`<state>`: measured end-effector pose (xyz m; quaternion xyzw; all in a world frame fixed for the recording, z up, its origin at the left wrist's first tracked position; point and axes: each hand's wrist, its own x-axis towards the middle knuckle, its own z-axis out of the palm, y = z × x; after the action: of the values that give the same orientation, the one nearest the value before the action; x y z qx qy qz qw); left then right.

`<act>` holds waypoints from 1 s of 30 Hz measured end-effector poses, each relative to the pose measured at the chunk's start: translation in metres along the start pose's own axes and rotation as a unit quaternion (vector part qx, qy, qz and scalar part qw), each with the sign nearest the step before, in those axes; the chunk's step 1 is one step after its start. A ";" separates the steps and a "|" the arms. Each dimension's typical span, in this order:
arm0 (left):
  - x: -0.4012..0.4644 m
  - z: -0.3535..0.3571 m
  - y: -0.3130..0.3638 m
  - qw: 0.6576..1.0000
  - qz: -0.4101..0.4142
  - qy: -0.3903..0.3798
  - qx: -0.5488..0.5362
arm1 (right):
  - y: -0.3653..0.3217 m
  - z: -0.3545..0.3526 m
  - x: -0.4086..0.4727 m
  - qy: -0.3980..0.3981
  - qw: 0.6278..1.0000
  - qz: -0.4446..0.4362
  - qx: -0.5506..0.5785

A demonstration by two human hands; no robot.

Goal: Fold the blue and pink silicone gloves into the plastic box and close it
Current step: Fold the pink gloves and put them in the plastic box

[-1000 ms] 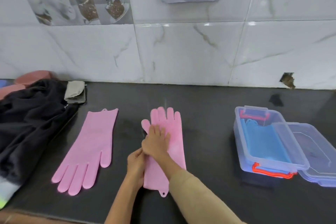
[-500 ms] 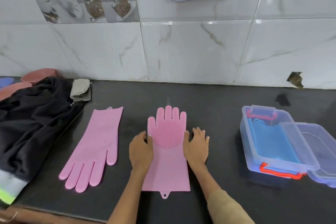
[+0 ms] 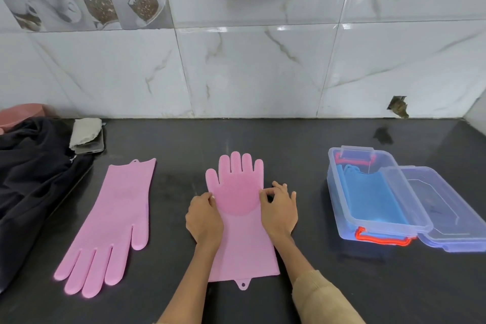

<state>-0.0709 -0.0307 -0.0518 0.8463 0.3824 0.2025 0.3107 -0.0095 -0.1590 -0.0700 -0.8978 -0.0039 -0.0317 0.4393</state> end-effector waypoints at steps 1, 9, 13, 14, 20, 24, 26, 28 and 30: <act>-0.004 0.005 0.007 1.000 0.007 -0.010 -0.001 | 0.006 -0.009 0.005 0.004 1.000 0.006 0.002; -0.043 0.060 0.070 0.992 0.089 -0.086 -0.024 | 0.057 -0.087 0.032 0.054 0.993 0.071 0.080; -0.052 0.076 0.083 0.987 0.122 -0.095 -0.030 | 0.074 -0.111 0.035 0.087 0.990 0.083 0.070; -0.054 0.078 0.085 0.987 0.127 -0.096 -0.031 | 0.077 -0.114 0.036 0.087 0.990 0.086 0.064; -0.054 0.077 0.083 0.983 0.149 -0.098 -0.040 | 0.075 -0.114 0.037 0.098 0.988 0.109 0.051; -0.039 0.057 0.069 0.989 0.125 -0.035 -0.072 | 0.042 -0.086 0.034 0.112 0.991 0.044 -0.057; -0.025 0.039 0.053 0.993 0.103 0.001 -0.057 | 0.014 -0.059 0.029 0.077 0.994 -0.050 -0.056; -0.009 0.016 0.030 0.996 0.076 0.035 -0.007 | -0.015 -0.025 0.019 0.003 0.996 -0.087 -0.017; 0.005 -0.012 0.002 0.997 0.029 0.065 0.039 | -0.040 0.011 0.003 -0.079 0.993 -0.086 0.013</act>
<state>-0.0733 -0.0238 -0.0412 0.8533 0.3852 0.2512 0.2458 -0.0073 -0.1261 -0.0447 -0.8881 -0.1162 0.0019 0.4448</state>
